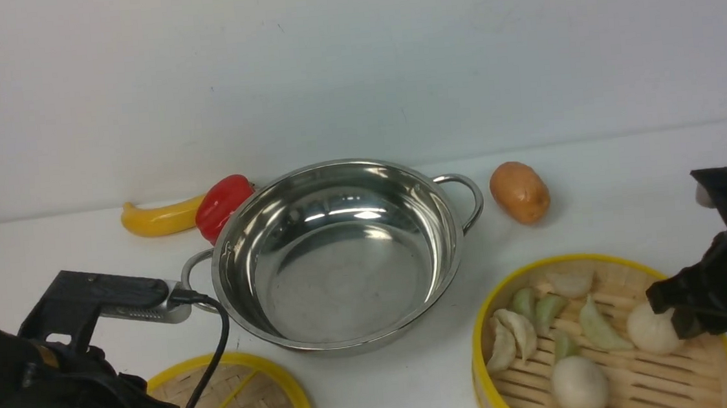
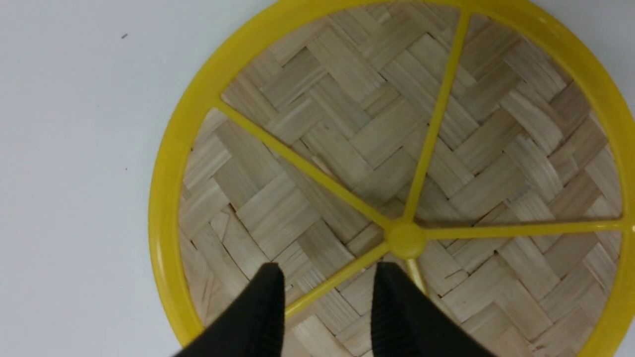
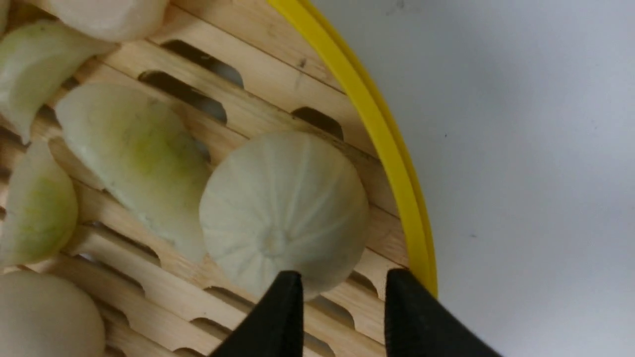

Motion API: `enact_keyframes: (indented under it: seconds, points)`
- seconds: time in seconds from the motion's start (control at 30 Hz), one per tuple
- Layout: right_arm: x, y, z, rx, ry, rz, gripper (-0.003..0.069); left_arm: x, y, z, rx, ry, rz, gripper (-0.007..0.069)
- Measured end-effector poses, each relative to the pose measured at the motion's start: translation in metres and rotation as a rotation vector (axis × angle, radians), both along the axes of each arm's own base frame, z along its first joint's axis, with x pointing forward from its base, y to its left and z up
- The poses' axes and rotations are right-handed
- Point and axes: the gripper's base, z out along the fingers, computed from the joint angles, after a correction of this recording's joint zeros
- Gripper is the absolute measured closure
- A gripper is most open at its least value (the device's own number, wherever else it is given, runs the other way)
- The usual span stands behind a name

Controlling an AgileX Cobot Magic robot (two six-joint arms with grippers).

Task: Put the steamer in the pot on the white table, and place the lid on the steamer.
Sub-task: 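Reach for and grasp the rim of the bamboo steamer holding the buns with the right gripper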

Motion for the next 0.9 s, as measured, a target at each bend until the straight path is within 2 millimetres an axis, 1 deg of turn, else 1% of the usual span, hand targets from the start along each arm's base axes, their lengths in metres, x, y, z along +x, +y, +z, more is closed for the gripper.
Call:
enact_keyframes:
  seconds: [0.13,0.3,0.73,0.8,0.9]
  points:
    - [-0.001,-0.001,0.006,-0.014,-0.025,0.007,0.0410,0.001,0.000,0.000,-0.001,-0.013,0.001,0.0383]
    - [-0.002,-0.004,0.006,-0.048,-0.001,0.021,0.0410,0.002,0.000,0.001,-0.001,-0.020,0.001,0.0383]
    - [-0.002,-0.009,0.006,-0.101,-0.003,0.017,0.0410,0.003,0.000,-0.002,-0.002,-0.009,0.002,0.0383]
    - [-0.001,-0.009,0.003,-0.101,0.000,0.017,0.0410,0.004,0.000,-0.004,-0.001,0.001,0.002,0.0383]
    - [0.003,-0.008,-0.011,-0.108,0.042,0.020,0.0410,0.005,-0.001,-0.008,-0.003,0.018,0.004,0.0383]
